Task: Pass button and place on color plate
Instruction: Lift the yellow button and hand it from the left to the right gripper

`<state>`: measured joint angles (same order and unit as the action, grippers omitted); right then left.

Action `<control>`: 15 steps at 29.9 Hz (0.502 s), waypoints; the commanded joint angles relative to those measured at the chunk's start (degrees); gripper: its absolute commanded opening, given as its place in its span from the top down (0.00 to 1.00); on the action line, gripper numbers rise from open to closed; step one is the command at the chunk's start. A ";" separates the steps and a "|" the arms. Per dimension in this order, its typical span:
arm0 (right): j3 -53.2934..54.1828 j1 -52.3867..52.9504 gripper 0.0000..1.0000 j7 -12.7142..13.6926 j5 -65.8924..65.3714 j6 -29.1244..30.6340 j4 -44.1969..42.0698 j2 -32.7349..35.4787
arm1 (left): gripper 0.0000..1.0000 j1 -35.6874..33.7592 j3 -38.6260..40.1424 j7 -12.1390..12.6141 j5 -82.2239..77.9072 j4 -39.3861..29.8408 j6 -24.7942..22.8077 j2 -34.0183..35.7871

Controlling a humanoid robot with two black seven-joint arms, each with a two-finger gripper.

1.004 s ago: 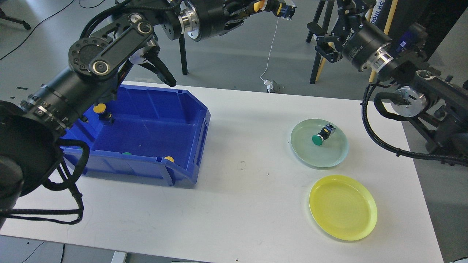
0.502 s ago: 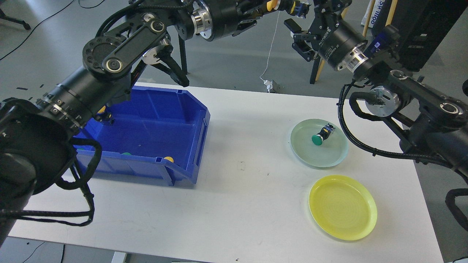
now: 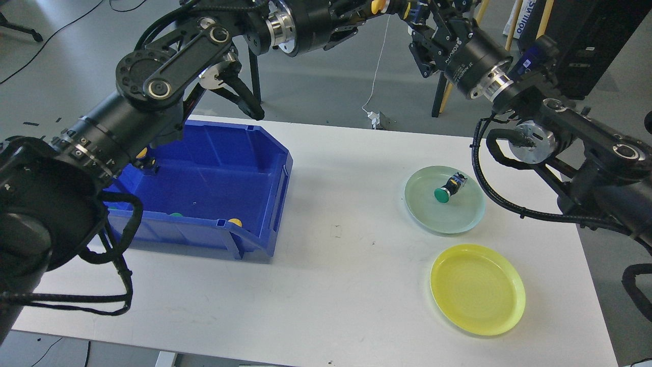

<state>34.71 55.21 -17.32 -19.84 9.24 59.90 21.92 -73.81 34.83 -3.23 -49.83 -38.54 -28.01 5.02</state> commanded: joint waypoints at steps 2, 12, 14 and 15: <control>-0.17 0.07 0.89 0.09 -0.11 0.07 0.04 -0.04 | 0.76 -0.02 -0.03 -0.02 0.08 -0.05 0.01 -0.01; -0.17 0.07 0.90 0.09 -0.11 0.51 0.04 0.23 | 0.02 -0.02 -0.02 5.07 1.57 0.13 0.01 -0.54; -0.17 0.08 0.89 0.09 -0.11 0.60 0.04 0.23 | 0.02 0.07 -0.02 5.78 1.93 0.22 0.01 -0.54; -0.17 0.07 0.89 0.09 -0.11 0.60 0.04 0.23 | 0.01 0.07 -0.20 5.78 1.93 0.22 0.01 -0.54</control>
<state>34.48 55.27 -17.16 -20.00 9.81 59.98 22.14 -73.83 34.89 1.76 -48.26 -38.37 -28.01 4.44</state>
